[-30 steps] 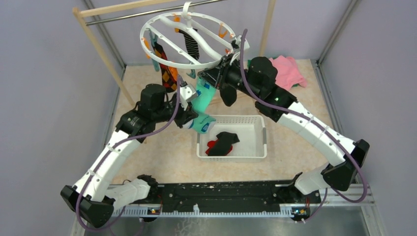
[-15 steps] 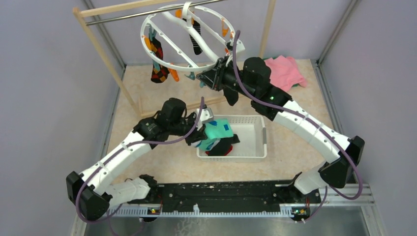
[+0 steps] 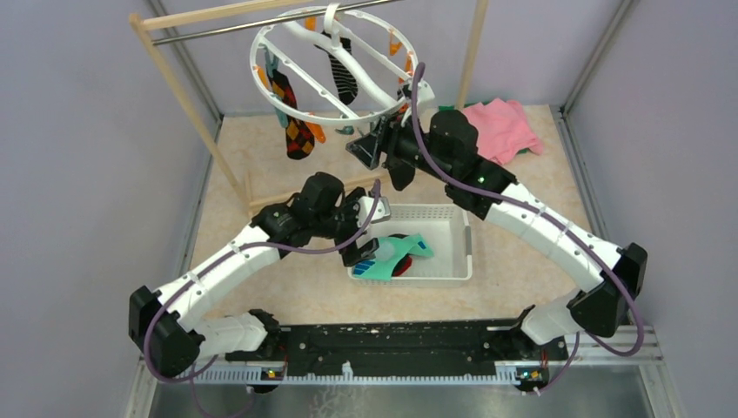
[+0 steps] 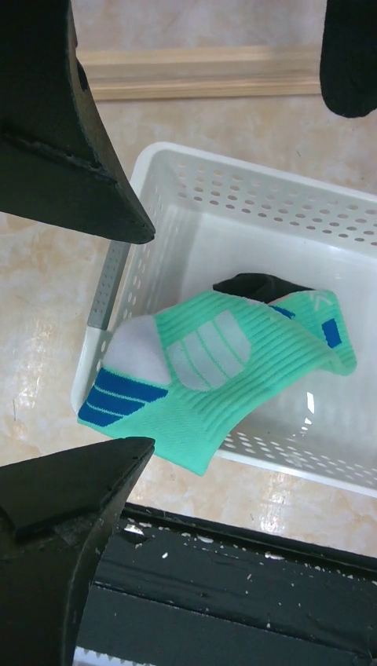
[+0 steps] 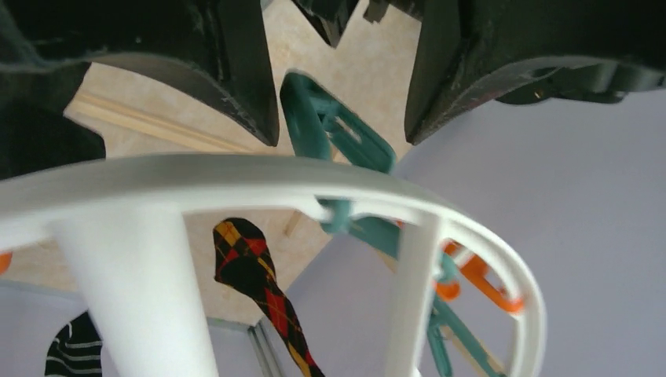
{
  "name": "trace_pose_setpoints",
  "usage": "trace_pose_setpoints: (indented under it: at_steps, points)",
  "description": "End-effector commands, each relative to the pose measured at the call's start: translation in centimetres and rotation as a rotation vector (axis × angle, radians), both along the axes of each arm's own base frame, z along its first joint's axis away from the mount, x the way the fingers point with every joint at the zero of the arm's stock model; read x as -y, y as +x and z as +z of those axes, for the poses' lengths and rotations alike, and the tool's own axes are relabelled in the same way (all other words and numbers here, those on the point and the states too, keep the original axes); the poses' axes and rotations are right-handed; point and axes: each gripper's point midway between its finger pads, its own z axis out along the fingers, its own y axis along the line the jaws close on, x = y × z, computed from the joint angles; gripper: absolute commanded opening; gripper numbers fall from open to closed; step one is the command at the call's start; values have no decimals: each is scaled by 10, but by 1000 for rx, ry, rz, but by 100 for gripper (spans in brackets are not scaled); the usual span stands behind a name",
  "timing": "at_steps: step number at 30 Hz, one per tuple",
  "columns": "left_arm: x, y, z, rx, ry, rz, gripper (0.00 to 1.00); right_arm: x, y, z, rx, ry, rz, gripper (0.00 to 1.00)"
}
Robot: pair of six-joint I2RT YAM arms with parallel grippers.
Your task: Remove the socks clipped to the hanger
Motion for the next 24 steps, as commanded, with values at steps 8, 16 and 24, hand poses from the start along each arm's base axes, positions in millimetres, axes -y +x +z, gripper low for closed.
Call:
trace_pose_setpoints:
  at_steps: [8, 16, 24]
  points:
    - [-14, 3, 44, 154, 20, -30, 99, 50, -39, -24, -71, 17, -48, 67]
    - [-26, -12, 39, 95, 23, -16, 99, 71, -84, -138, -281, -77, -16, 61]
    - [-26, -13, 54, 98, -7, 7, 99, 64, -109, -248, -436, -205, 24, 48]
